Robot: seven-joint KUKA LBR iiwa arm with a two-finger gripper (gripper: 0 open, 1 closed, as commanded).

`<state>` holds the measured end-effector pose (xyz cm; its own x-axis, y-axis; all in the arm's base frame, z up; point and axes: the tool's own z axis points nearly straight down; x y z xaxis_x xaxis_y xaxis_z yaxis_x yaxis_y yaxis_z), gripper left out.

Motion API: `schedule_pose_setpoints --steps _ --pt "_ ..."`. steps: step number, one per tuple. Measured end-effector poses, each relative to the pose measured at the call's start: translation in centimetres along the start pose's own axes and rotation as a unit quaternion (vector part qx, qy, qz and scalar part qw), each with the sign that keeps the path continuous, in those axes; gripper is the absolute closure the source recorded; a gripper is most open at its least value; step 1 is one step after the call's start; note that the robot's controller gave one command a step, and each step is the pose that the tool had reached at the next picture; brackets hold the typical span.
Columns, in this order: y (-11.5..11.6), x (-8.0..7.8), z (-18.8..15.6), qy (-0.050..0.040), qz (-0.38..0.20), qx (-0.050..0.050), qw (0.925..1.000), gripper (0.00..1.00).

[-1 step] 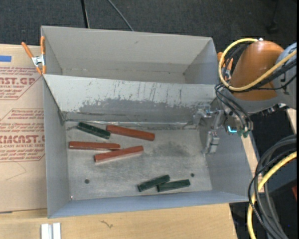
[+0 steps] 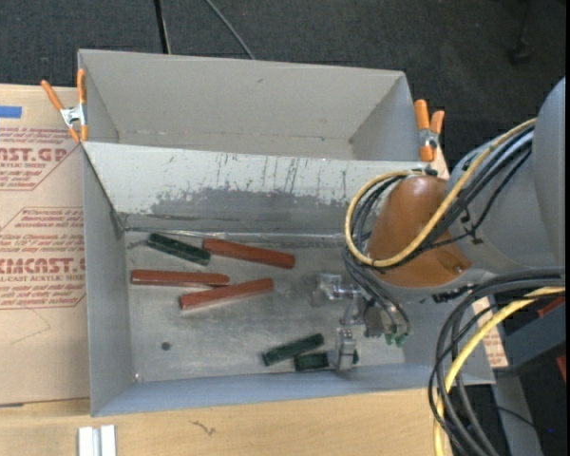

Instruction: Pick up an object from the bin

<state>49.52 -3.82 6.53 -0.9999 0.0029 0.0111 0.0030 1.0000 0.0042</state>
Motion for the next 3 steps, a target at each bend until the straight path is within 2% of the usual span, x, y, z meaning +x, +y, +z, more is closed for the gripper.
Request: schedule_pose_setpoints --steps 1,2,3 --pt "5.5 1.3 -3.5 -0.0058 0.055 0.0 0.9985 0.0" --pt "7.8 1.6 -3.4 -0.0049 0.081 0.001 0.9967 0.0" --pt "4.0 1.6 -0.3 -0.0044 0.154 0.001 0.9881 0.0"
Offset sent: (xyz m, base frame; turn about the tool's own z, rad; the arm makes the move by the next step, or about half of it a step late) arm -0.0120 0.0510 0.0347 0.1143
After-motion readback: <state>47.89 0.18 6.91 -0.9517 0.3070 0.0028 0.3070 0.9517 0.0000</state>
